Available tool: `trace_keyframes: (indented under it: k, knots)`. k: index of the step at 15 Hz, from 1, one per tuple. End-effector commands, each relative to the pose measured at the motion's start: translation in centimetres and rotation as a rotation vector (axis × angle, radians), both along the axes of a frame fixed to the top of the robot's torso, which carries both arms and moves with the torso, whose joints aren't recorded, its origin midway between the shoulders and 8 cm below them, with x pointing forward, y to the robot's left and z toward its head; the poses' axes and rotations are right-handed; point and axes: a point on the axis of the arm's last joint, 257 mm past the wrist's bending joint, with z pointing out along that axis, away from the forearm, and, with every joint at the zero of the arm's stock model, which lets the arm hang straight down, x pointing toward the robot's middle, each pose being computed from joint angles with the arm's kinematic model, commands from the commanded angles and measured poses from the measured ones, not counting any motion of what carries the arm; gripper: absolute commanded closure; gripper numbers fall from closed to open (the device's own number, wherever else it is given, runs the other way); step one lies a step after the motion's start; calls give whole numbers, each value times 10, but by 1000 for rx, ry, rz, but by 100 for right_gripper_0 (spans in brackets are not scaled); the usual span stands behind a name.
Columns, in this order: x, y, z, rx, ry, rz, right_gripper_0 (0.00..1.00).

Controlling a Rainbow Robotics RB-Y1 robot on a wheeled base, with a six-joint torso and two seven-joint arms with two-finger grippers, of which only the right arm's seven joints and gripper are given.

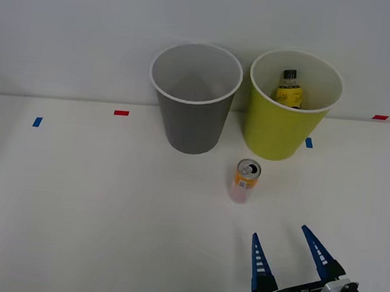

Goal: Put cans in the gray bin, plastic bottles in the light green bin

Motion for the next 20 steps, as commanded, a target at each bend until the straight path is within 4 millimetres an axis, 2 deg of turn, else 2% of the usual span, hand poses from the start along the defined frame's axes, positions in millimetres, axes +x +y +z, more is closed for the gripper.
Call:
trace_keyframes:
  k: [1,2,6,8,11,20]
  knots:
    - [23,6,3,7,8,-17,0]
    - [27,7,4,3,6,-16,0]
    - [45,17,-13,34,-56,29,0]
    - [62,26,-4,24,-79,44,0]
    - [90,32,-3,-14,-54,49,0]
    - [125,48,3,-4,-7,40,0]
